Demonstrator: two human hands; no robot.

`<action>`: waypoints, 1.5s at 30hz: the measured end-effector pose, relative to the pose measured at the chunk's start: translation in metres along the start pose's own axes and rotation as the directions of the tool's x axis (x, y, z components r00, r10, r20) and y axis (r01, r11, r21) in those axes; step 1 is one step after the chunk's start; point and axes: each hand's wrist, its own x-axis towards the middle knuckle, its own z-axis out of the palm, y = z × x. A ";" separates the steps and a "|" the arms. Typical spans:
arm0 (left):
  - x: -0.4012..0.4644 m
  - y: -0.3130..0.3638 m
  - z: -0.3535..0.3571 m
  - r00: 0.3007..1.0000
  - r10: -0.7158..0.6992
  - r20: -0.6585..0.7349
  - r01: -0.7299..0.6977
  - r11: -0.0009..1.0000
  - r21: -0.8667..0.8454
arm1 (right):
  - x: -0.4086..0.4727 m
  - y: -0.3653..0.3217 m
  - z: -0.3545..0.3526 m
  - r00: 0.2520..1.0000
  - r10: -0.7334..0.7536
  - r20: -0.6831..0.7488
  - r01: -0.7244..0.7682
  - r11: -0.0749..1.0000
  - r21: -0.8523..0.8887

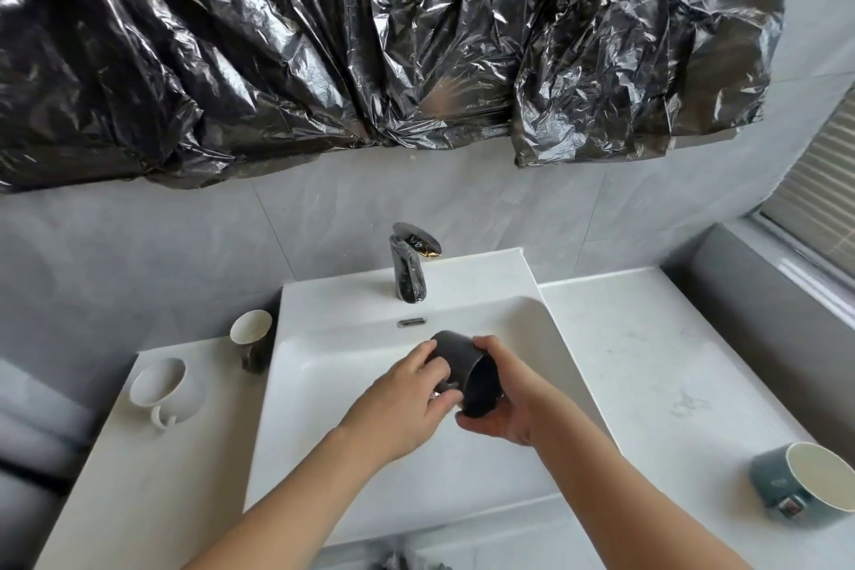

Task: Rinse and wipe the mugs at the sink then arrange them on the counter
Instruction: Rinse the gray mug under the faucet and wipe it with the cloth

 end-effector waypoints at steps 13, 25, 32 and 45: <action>0.036 -0.028 -0.004 0.996 -0.043 0.083 0.079 0.862 -0.501 | 0.025 0.002 -0.054 0.960 -0.125 0.250 0.219 0.892 -0.397; 0.061 -0.053 0.062 0.985 0.097 0.141 0.054 0.605 -0.794 | 0.081 0.029 -0.089 0.896 -0.290 0.335 0.401 0.853 -0.334; 0.029 -0.041 0.065 0.968 -0.107 -0.227 -0.068 0.760 -0.647 | 0.078 0.057 -0.080 0.813 -0.545 0.202 0.575 0.701 -0.422; -0.147 0.001 0.130 0.987 0.025 -0.156 -0.011 0.996 0.094 | 0.054 0.126 -0.063 0.352 -0.919 0.180 0.578 0.062 -0.813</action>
